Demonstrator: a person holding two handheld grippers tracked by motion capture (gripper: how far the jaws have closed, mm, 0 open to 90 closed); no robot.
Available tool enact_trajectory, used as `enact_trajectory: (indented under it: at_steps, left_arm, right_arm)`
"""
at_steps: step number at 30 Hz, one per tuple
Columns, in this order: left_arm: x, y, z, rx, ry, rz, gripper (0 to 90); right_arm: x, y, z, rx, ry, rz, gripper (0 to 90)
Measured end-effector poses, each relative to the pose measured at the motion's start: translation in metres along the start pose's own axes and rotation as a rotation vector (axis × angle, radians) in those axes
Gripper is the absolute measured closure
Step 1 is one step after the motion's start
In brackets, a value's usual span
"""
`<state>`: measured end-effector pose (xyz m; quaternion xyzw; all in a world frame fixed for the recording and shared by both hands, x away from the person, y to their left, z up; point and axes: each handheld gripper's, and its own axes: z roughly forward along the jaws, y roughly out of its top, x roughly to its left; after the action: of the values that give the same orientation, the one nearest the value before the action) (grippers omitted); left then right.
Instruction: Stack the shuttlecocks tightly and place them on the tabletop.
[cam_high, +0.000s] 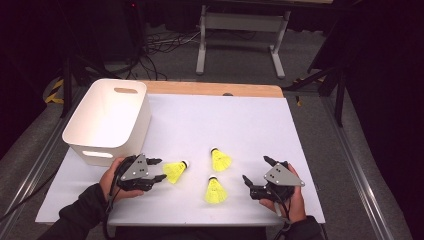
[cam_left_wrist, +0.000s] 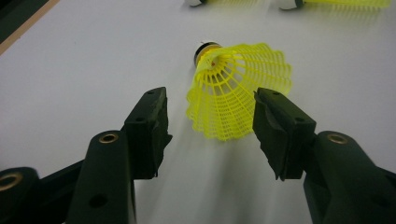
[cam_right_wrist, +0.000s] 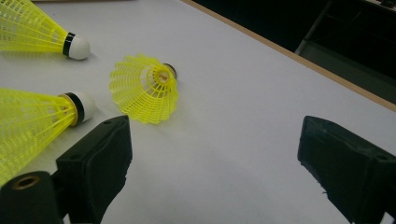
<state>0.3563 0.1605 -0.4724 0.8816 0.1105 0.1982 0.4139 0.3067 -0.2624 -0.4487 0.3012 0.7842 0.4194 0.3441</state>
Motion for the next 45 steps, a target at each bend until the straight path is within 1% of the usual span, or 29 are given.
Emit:
enact_trajectory:
  at_steps: [2,3,7,9,11,13,15,18,22,24,29,33,40,45]
  left_arm:
    - [0.001,0.003,0.006,0.010,0.001,0.006,47.7]
    - [0.001,0.005,0.008,0.021,0.011,0.012,48.3]
    - [0.006,0.010,0.019,0.044,0.025,0.001,51.3]
    - [0.008,0.012,0.021,0.047,0.021,-0.003,54.9]
    - [0.008,0.014,0.022,0.050,0.027,0.007,59.9]
    - [0.007,0.016,0.021,0.038,0.014,0.028,64.2]
    - [0.005,0.018,0.020,0.044,0.011,0.048,71.0]
    - [0.005,0.020,0.021,0.047,0.008,0.059,77.7]
    - [0.004,0.023,0.021,0.047,0.002,0.079,87.0]
    - [0.004,0.025,0.020,0.050,0.010,0.083,88.1]
    - [0.006,0.027,0.015,0.044,0.023,0.067,88.7]
    - [0.005,0.030,0.011,0.045,0.034,0.068,88.8]
    - [0.004,0.031,0.007,0.039,0.032,0.071,88.9]
    - [0.002,0.032,0.004,0.051,0.033,0.067,88.9]
  right_arm:
    - [0.001,0.000,0.000,-0.001,0.004,0.000,10.8]
    - [0.001,0.000,0.000,0.000,0.005,-0.001,10.9]
    - [0.000,-0.001,0.000,0.004,0.006,0.002,11.0]
    - [0.000,-0.001,0.000,0.006,0.009,-0.004,11.1]
    - [0.000,-0.001,0.000,0.007,0.012,-0.009,11.2]
    - [0.001,-0.001,0.001,0.010,0.014,-0.007,11.2]
    - [0.001,-0.001,0.001,0.014,0.011,-0.010,11.2]
    - [0.001,-0.001,0.002,0.019,0.012,-0.005,11.5]
    - [0.002,-0.001,0.002,0.024,0.011,-0.013,11.5]
    - [0.002,-0.001,0.002,0.023,0.009,-0.009,11.6]
    - [0.002,-0.001,0.003,0.030,0.008,-0.015,11.8]
    - [0.003,0.000,0.003,0.032,0.008,-0.015,11.9]
    - [0.004,0.000,0.004,0.035,0.012,-0.018,12.0]
    - [0.005,0.001,0.003,0.035,0.016,-0.020,12.0]
